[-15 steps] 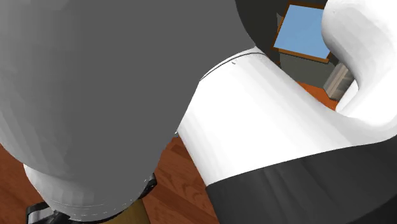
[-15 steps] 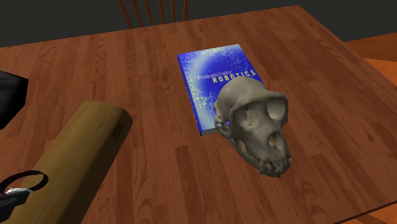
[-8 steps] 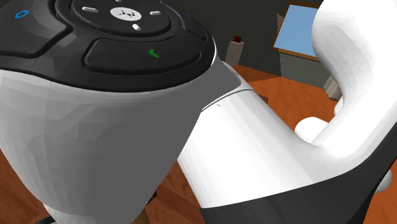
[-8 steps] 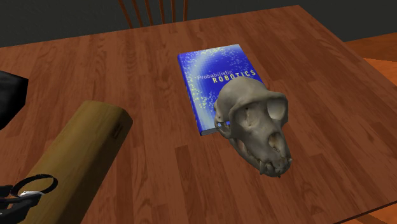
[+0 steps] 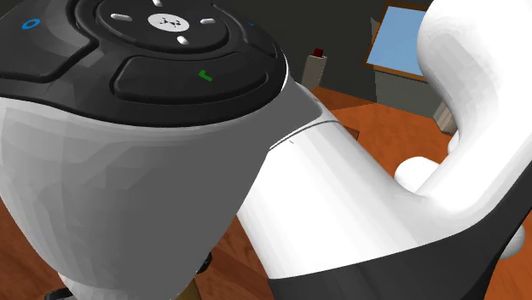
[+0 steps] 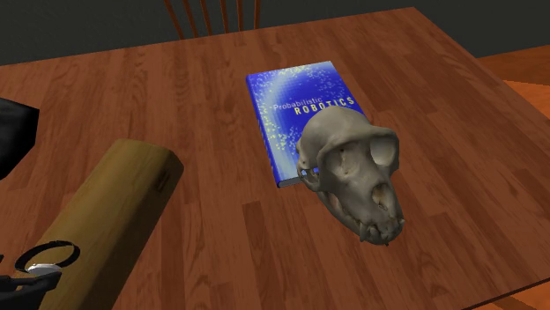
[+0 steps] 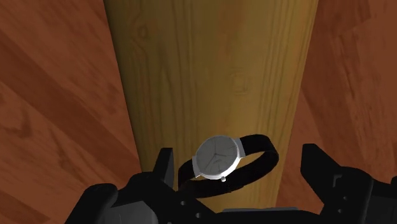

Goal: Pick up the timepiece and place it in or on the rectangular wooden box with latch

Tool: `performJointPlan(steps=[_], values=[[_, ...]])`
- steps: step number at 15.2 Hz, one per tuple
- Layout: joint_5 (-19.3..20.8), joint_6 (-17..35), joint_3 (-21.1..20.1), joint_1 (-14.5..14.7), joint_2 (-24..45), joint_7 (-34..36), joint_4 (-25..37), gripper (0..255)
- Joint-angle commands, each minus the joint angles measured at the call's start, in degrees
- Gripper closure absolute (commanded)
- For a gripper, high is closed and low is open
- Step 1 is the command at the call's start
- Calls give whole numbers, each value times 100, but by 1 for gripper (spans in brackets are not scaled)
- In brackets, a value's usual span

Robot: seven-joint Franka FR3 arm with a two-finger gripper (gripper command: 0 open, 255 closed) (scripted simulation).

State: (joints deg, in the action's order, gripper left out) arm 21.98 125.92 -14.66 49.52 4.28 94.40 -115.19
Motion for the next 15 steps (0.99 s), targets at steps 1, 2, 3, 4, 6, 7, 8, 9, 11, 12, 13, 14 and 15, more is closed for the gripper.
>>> performJointPlan(steps=[1, 2, 3, 4, 6, 7, 8, 9, 11, 12, 13, 14, 15], values=[[0, 0, 0, 0, 0, 0, 0, 0], [0, 0, 0, 0, 0, 0, 0, 0], [0, 0, 0, 0, 0, 0, 0, 0], [-65, -159, -24, 19, -98, -40, 66, 0], [-182, -485, -71, 58, -274, -112, 223, 0], [-223, -617, -88, 74, -336, -138, 294, 0], [-223, -617, -87, 74, -336, -138, 294, 0], [-223, -617, -87, 74, -336, -138, 294, 0], [-223, -617, -87, 74, -336, -138, 294, 0], [-223, -617, -87, 74, -336, -138, 294, 0], [-223, -617, -87, 74, -336, -138, 294, 0], [-223, -617, -87, 74, -336, -138, 294, 0], [-223, -617, -87, 74, -336, -138, 294, 0]])
